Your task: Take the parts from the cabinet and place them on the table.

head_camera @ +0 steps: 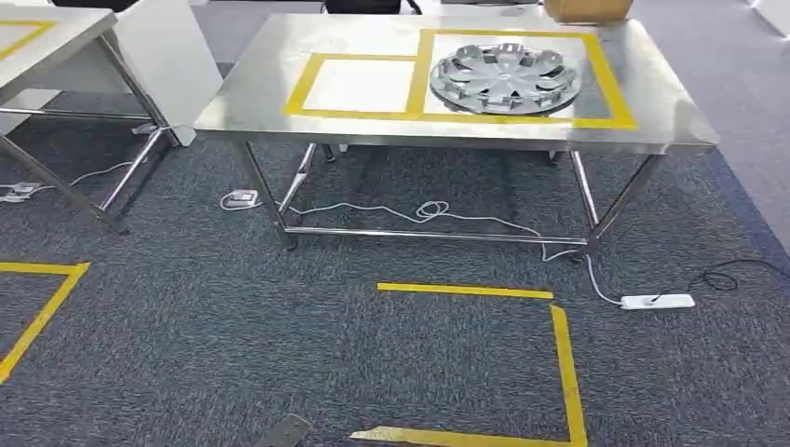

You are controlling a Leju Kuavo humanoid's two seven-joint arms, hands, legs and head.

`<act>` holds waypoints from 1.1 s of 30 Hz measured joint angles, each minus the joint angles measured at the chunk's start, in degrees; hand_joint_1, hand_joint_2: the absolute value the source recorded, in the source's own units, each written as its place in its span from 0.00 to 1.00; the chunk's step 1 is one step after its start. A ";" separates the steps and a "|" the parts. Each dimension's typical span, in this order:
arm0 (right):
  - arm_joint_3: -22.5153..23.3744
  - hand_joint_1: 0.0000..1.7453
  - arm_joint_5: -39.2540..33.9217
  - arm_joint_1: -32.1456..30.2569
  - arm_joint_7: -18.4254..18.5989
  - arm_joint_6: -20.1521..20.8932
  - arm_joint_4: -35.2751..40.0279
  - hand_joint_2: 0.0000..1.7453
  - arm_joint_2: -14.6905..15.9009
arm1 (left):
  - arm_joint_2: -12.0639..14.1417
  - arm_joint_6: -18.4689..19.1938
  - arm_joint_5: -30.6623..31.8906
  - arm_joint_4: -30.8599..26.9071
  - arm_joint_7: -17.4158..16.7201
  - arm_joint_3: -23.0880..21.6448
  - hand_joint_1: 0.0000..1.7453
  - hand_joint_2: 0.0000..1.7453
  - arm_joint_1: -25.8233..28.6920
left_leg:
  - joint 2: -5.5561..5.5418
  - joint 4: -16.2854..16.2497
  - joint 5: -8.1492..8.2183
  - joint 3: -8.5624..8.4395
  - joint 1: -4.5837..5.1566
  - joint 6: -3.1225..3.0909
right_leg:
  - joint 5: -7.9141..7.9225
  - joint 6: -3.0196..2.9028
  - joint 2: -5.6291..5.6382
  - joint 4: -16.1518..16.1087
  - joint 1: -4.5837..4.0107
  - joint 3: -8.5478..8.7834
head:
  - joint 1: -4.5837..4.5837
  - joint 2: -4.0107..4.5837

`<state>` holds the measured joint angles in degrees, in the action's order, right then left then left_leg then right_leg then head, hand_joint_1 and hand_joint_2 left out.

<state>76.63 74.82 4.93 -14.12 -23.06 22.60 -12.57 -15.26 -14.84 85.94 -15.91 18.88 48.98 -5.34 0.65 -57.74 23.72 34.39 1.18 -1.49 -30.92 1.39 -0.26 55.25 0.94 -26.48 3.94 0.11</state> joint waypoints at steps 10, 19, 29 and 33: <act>0.00 0.00 0.00 0.05 0.15 0.00 0.00 0.00 0.02 | 0.17 -0.07 0.41 0.00 0.00 0.18 0.00 0.00 0.01 | -0.35 -1.61 5.38 -6.09 -1.80 1.94 | 3.68 -0.16 -0.24 1.36 0.60 -4.74 | 0.63 0.00; -0.02 0.00 0.02 0.09 0.15 0.00 0.00 0.00 0.06 | 0.02 -0.28 0.50 0.00 0.02 0.26 0.00 0.00 -0.19 | -0.30 1.44 3.99 -4.44 -0.96 -1.82 | -2.92 2.59 0.04 13.06 0.77 -11.06 | 0.22 0.00; -0.07 0.00 0.41 0.07 1.02 -0.15 0.00 0.00 0.28 | -0.20 -0.48 1.22 0.00 0.44 0.28 0.00 0.00 -0.25 | -0.19 0.44 2.55 -1.89 0.38 -2.50 | 0.65 0.89 -0.06 -0.21 -0.39 -1.21 | 0.33 0.00; -0.09 0.00 0.96 0.00 2.45 -0.42 0.00 0.00 0.28 | -0.11 -0.46 1.60 0.00 0.44 0.31 0.00 0.00 -0.23 | -0.21 0.67 1.61 -1.77 0.05 -1.29 | 1.07 0.20 -0.11 -0.10 -0.76 -1.49 | 0.30 0.00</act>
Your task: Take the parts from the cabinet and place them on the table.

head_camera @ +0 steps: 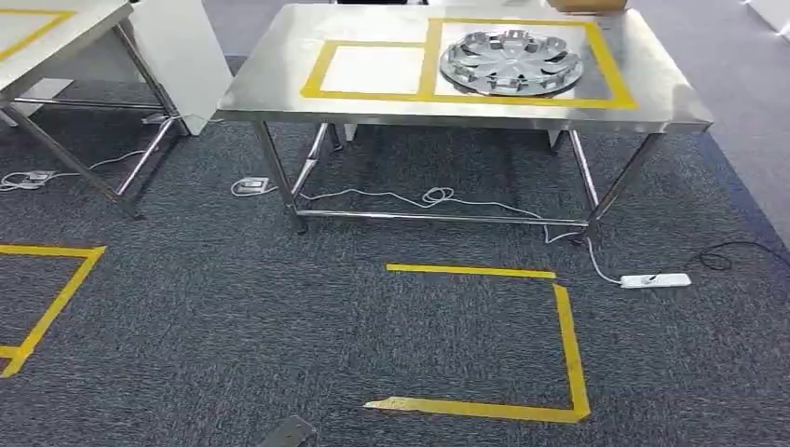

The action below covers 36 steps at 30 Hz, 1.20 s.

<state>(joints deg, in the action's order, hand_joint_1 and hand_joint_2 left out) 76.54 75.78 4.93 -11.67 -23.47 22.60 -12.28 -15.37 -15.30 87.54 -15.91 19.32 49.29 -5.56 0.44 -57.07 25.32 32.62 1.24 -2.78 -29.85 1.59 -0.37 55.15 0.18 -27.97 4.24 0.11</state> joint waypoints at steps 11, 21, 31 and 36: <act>-0.09 0.00 0.11 0.01 0.66 0.04 0.00 0.00 0.00 | 0.04 0.04 0.02 0.00 0.02 0.11 0.00 0.00 0.00 | 0.00 0.01 -0.16 0.08 -0.14 0.24 | 0.03 -0.16 -0.01 0.23 -0.07 -0.12 | 0.00 0.00; -0.09 0.00 -0.09 0.00 0.35 0.92 0.00 0.00 0.00 | 0.07 0.07 0.15 0.00 0.26 0.55 0.00 0.00 0.01 | 0.00 -0.01 -0.16 0.22 -0.01 0.23 | 0.09 -0.08 0.00 0.23 0.05 -0.21 | 0.00 0.00; -0.13 0.00 0.44 -0.02 0.70 1.55 0.02 0.00 0.00 | 0.07 0.07 0.50 0.00 0.44 0.66 0.00 0.00 0.01 | 0.00 -0.06 -0.16 0.23 0.02 0.23 | 0.10 -0.07 0.00 0.23 0.08 -0.22 | -0.02 0.00; -0.26 0.00 0.98 -0.04 0.57 2.03 0.00 0.00 0.00 | 0.20 0.07 0.59 0.00 0.52 0.74 0.00 0.00 0.00 | 0.00 -0.39 -0.04 0.39 0.23 0.05 | 0.19 0.20 -0.03 0.22 0.28 -0.28 | 0.00 0.00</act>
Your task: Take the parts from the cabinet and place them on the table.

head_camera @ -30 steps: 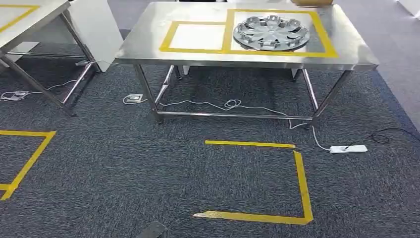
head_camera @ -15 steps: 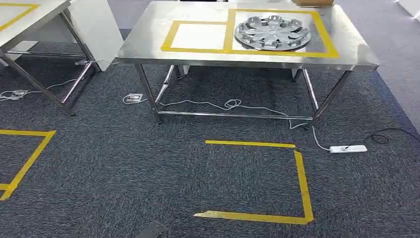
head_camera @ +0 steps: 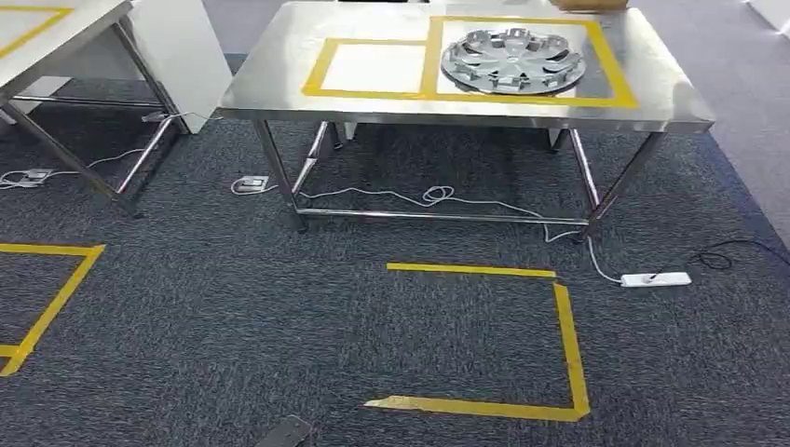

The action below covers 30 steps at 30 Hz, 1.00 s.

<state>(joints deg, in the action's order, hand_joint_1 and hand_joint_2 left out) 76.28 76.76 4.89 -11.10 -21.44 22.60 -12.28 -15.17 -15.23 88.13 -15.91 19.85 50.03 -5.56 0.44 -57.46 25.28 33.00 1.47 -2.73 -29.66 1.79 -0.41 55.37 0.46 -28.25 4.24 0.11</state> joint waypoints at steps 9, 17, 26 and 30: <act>-0.15 0.00 0.37 0.04 -0.07 0.00 0.02 0.00 0.00 | 0.13 -0.02 0.07 0.00 0.09 0.15 0.00 0.00 -0.12 | -0.53 1.65 -1.27 0.17 -0.44 -1.55 | -5.05 1.20 0.21 6.54 0.25 -2.69 | -0.31 0.00; -0.15 0.00 0.50 -0.10 0.20 -0.09 0.04 0.00 0.00 | -0.02 0.00 0.13 0.00 0.09 0.26 0.00 0.00 -0.05 | -4.02 0.17 -2.08 2.03 -0.58 0.02 | -2.07 2.06 4.97 0.53 1.26 0.94 | -0.32 0.00; -0.15 0.00 0.59 -0.59 1.01 -0.66 0.07 0.00 -0.13 | -0.11 -0.28 0.55 0.00 0.24 0.31 0.00 0.00 0.44 | -1.25 -15.67 7.12 8.76 -1.32 2.93 | -0.33 -1.42 -1.33 0.74 0.84 0.28 | 0.72 0.00; -0.15 0.00 0.59 -0.53 1.16 -0.66 0.07 0.00 -0.13 | -0.13 -0.37 0.72 0.00 0.22 0.33 0.00 0.00 0.72 | -0.48 -11.06 3.61 4.58 -1.51 2.64 | -0.50 -1.20 -4.29 0.83 0.67 0.42 | 0.74 0.00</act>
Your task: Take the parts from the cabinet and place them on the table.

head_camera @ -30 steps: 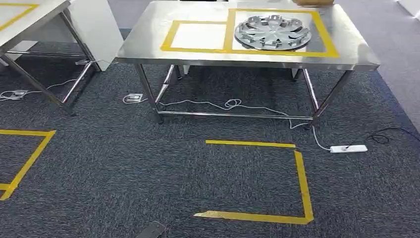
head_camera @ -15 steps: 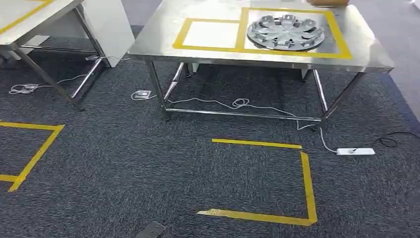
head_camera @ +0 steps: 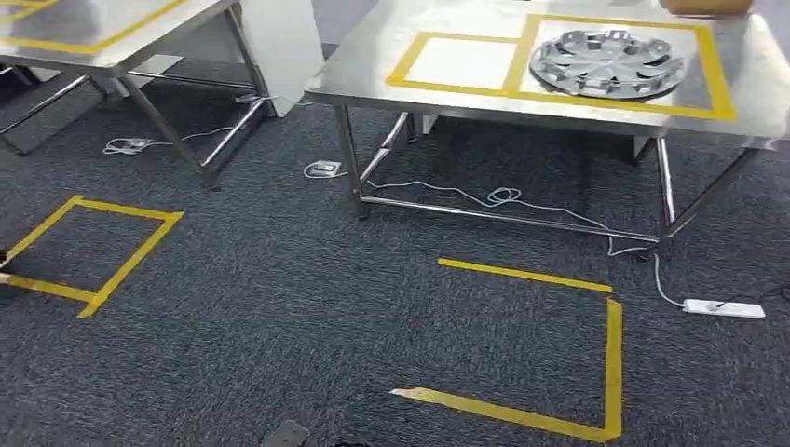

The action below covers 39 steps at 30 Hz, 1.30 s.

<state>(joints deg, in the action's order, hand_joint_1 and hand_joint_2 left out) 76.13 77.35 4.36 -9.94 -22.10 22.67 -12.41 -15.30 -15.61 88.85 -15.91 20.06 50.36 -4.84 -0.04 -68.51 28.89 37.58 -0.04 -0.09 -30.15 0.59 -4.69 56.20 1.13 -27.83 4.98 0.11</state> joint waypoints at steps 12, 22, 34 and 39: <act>-0.02 0.00 0.11 0.18 0.15 -0.07 -0.02 0.00 0.04 | -0.55 -0.26 0.13 0.00 -0.02 0.02 0.00 0.00 -0.14 | -1.52 11.36 -3.02 -4.48 0.79 -3.59 | -9.49 2.71 4.56 17.69 -0.19 -8.13 | -0.70 0.00; -0.02 0.00 0.41 0.06 0.15 -0.02 -0.02 0.00 0.09 | -0.66 -0.33 0.15 0.00 -0.02 0.04 0.00 0.00 -0.13 | -9.05 10.47 -3.98 -3.04 0.67 -1.15 | 0.16 0.91 8.37 0.11 0.51 -0.67 | -0.63 0.00; 0.02 0.00 0.28 -0.13 0.22 -0.13 -0.02 0.00 0.15 | -0.70 -0.42 0.74 0.00 0.37 0.04 0.00 0.00 -0.38 | 4.06 10.18 -1.71 -4.72 0.39 -0.72 | -1.08 1.94 -1.60 -0.14 -0.06 0.09 | 0.13 0.00; 0.02 0.00 0.31 0.64 0.24 -0.22 0.00 0.00 0.20 | -0.79 -0.50 0.92 0.00 0.37 0.04 0.00 0.00 -0.03 | 1.17 11.02 -2.21 -4.90 0.13 -2.56 | -3.43 3.22 1.81 1.48 0.36 0.53 | -0.26 0.00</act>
<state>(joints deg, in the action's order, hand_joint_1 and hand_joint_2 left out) 76.15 77.66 5.00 -9.70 -22.31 22.67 -12.22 -16.09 -16.11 89.77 -15.91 20.44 50.40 -4.87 1.13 -57.49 26.68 32.68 0.09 -2.65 -33.58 3.82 -2.88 57.68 1.49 -27.30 4.72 0.11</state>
